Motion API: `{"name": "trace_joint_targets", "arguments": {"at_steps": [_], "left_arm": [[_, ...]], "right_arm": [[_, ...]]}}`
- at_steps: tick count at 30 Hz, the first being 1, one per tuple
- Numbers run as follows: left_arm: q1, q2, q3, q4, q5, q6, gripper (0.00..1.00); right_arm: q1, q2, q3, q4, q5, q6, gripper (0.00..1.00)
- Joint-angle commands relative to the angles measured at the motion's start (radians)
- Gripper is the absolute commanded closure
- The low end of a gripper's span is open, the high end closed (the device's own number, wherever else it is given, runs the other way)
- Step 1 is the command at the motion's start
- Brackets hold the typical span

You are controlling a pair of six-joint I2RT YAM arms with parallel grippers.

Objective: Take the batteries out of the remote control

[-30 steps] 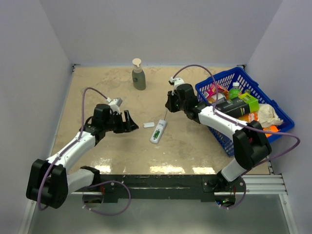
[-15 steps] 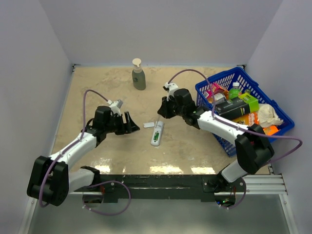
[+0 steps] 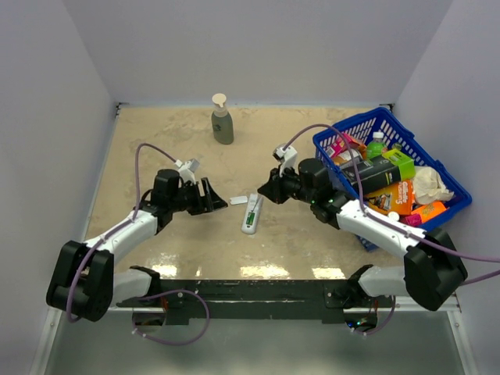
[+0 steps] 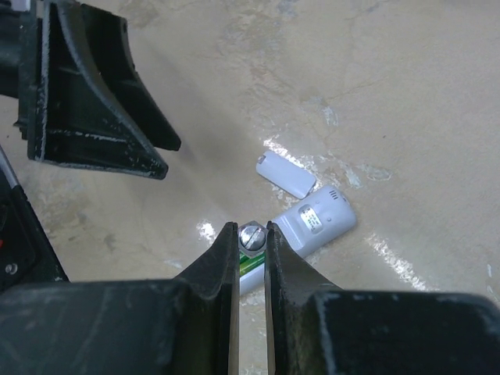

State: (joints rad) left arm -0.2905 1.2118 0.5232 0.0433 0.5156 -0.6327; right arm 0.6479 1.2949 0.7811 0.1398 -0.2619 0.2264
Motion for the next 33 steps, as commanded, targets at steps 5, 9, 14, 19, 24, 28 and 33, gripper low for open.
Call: {"name": "trace_joint_targets", "arguments": {"at_steps": [5,9,14,19,24,28,33], "left_arm": [[-0.013,0.075,-0.003,0.119,0.069,-0.039,0.3],[-0.018,0.103,-0.008,0.148,0.093,-0.051,0.31],[-0.021,0.117,-0.011,0.164,0.096,-0.051,0.31],[-0.022,0.127,-0.015,0.179,0.104,-0.056,0.31],[-0.026,0.127,-0.019,0.181,0.112,-0.053,0.31],[-0.026,0.126,-0.023,0.178,0.116,-0.048,0.32],[-0.026,0.106,-0.046,0.187,0.116,-0.055,0.32]], "right_arm": [[0.002,-0.065,-0.127,0.265,-0.152,-0.137,1.0],[0.004,-0.075,-0.151,0.3,-0.177,-0.188,1.0],[0.006,-0.063,-0.164,0.337,-0.209,-0.217,1.0],[0.01,-0.017,-0.16,0.35,-0.234,-0.257,1.0],[0.029,-0.008,-0.158,0.324,-0.205,-0.298,1.0],[0.047,-0.009,-0.152,0.291,-0.185,-0.321,1.0],[0.052,-0.028,-0.166,0.288,-0.16,-0.334,1.0]]}}
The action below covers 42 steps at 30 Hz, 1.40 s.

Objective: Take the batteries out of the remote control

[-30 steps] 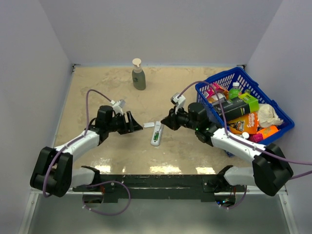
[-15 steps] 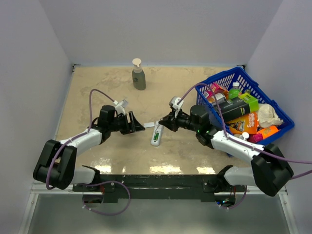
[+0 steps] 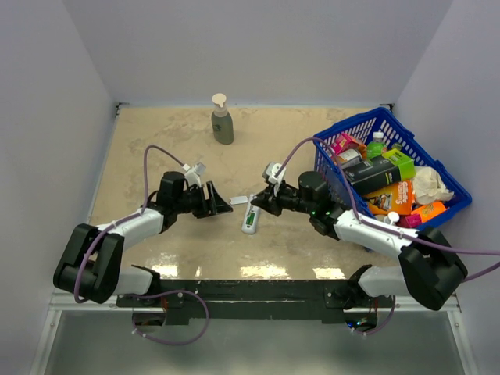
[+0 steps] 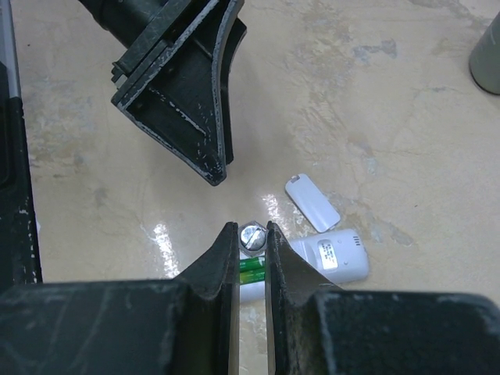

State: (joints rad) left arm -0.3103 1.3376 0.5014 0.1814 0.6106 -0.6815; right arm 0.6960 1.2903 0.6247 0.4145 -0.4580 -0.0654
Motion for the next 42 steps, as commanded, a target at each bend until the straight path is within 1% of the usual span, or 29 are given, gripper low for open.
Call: {"name": "trace_joint_targets", "arguments": {"at_steps": [1,15,19,23,27,28,30,31,34,37,39,40,42], "left_arm": [[-0.006,-0.023,-0.027,0.043,0.021,-0.006,0.32],[-0.007,-0.043,-0.032,0.017,0.012,0.0,0.32],[-0.007,-0.041,-0.026,0.007,0.009,0.005,0.32],[-0.009,-0.046,-0.02,0.0,0.005,0.013,0.32],[-0.009,-0.046,-0.018,0.001,-0.005,0.011,0.32],[-0.01,-0.045,-0.018,0.004,-0.005,0.01,0.32],[-0.012,-0.045,-0.017,0.009,-0.008,0.005,0.32],[-0.013,-0.043,-0.015,0.012,-0.006,0.005,0.32],[-0.019,-0.032,-0.009,0.02,-0.008,0.002,0.32],[-0.026,-0.02,-0.004,0.03,-0.009,-0.006,0.32],[-0.036,-0.009,0.002,0.039,-0.011,-0.01,0.32],[-0.039,-0.002,0.003,0.044,-0.012,-0.012,0.32],[-0.047,0.008,0.008,0.053,-0.015,-0.018,0.32]], "right_arm": [[0.005,-0.023,-0.005,0.007,0.039,-0.05,1.0],[0.008,-0.019,0.0,-0.037,0.068,-0.06,1.0],[0.023,0.018,0.023,-0.065,0.085,-0.08,1.0],[0.036,0.037,0.012,-0.039,0.094,-0.073,1.0],[0.059,0.033,-0.005,-0.017,0.117,-0.068,0.93],[0.068,0.037,-0.005,-0.02,0.119,-0.068,0.88],[0.077,0.041,-0.006,-0.028,0.125,-0.06,0.81],[0.085,0.043,-0.008,-0.036,0.13,-0.057,0.76],[0.091,0.032,-0.023,-0.028,0.14,-0.028,0.71],[0.092,0.012,-0.029,-0.043,0.189,0.001,0.68],[0.092,0.001,-0.034,-0.051,0.225,0.022,0.71],[0.092,0.0,-0.036,-0.057,0.237,0.029,0.78],[0.092,-0.005,-0.046,-0.056,0.28,0.05,0.85]]}}
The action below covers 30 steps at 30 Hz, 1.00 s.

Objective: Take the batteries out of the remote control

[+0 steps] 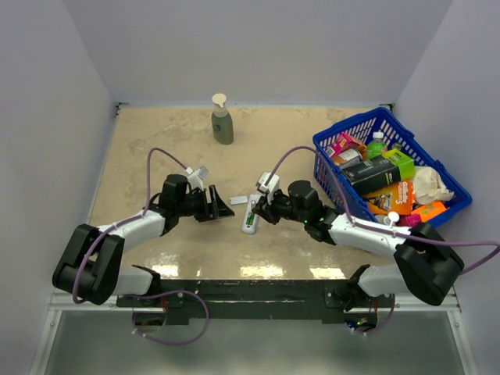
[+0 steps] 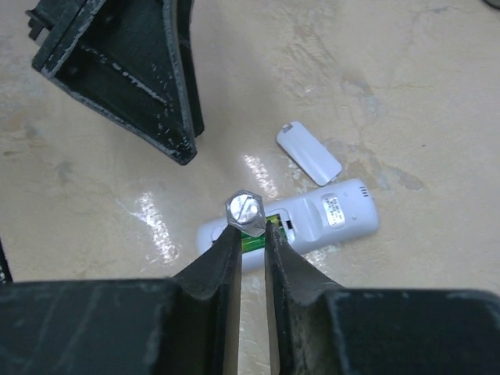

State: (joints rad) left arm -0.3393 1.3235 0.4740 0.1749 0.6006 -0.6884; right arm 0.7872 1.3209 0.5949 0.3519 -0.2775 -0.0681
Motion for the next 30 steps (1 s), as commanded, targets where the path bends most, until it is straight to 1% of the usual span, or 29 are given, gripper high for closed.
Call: {"name": "trace_joint_targets", "arguments": {"at_steps": [1,2,3,4,7,11,20,25,30], "left_arm": [[-0.021,0.032,0.035,0.063,-0.007,-0.014,0.32],[-0.026,0.037,0.041,0.07,-0.007,-0.017,0.32],[-0.035,0.042,0.043,0.074,-0.01,-0.019,0.32],[-0.04,0.052,0.048,0.072,-0.013,-0.019,0.32],[-0.063,0.074,0.067,0.071,-0.022,-0.019,0.32],[-0.086,0.089,0.093,0.083,-0.032,-0.023,0.32],[-0.113,0.1,0.12,0.101,-0.047,-0.03,0.31],[-0.116,0.086,0.138,0.129,-0.025,-0.023,0.31],[-0.116,0.071,0.175,0.112,-0.032,-0.01,0.31]], "right_arm": [[0.001,-0.044,-0.021,0.013,0.118,0.06,0.9],[0.003,-0.048,-0.029,0.019,0.135,0.06,0.94],[0.001,-0.054,-0.041,0.024,0.149,0.092,0.99],[0.001,-0.064,-0.049,0.041,0.164,0.096,1.0],[0.001,-0.074,-0.069,0.065,0.17,0.109,1.0],[0.001,-0.106,-0.099,0.116,0.132,0.119,1.0],[0.001,-0.098,-0.093,0.107,0.146,0.105,1.0],[0.001,-0.081,-0.092,0.114,0.141,0.103,1.0],[0.001,-0.078,-0.09,0.114,0.115,0.106,1.0]]}}
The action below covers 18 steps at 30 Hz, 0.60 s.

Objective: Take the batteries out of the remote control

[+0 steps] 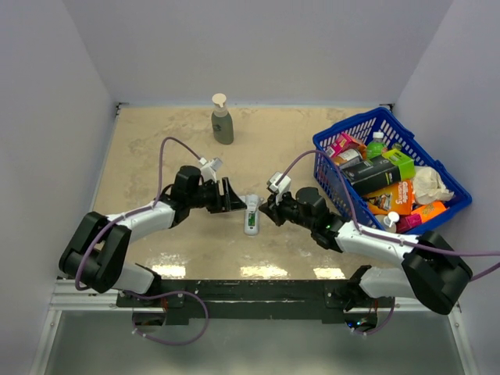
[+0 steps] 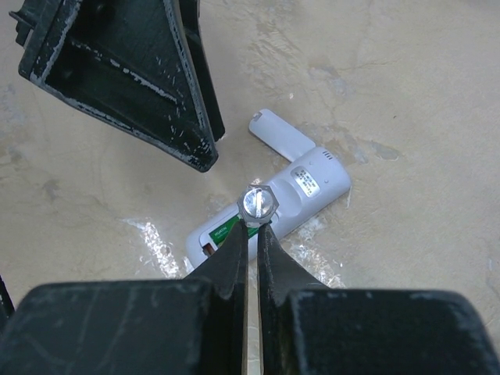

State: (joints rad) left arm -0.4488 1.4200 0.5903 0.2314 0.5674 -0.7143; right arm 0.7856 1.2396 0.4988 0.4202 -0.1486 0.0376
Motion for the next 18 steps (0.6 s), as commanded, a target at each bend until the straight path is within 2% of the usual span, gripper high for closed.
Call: {"name": "trace_joint_targets", "arguments": {"at_steps": [1,7,18], "left_arm": [[-0.007,-0.026,0.066,0.051,0.0,0.021,0.31],[-0.007,-0.015,0.072,0.045,0.003,0.03,0.3],[-0.017,0.013,0.101,0.141,0.066,-0.017,0.3]], "right_arm": [[0.003,0.007,0.006,0.048,-0.022,0.002,1.0],[0.003,0.027,-0.002,0.048,-0.025,0.007,1.0],[0.004,0.049,-0.009,0.077,-0.036,0.001,1.0]]}}
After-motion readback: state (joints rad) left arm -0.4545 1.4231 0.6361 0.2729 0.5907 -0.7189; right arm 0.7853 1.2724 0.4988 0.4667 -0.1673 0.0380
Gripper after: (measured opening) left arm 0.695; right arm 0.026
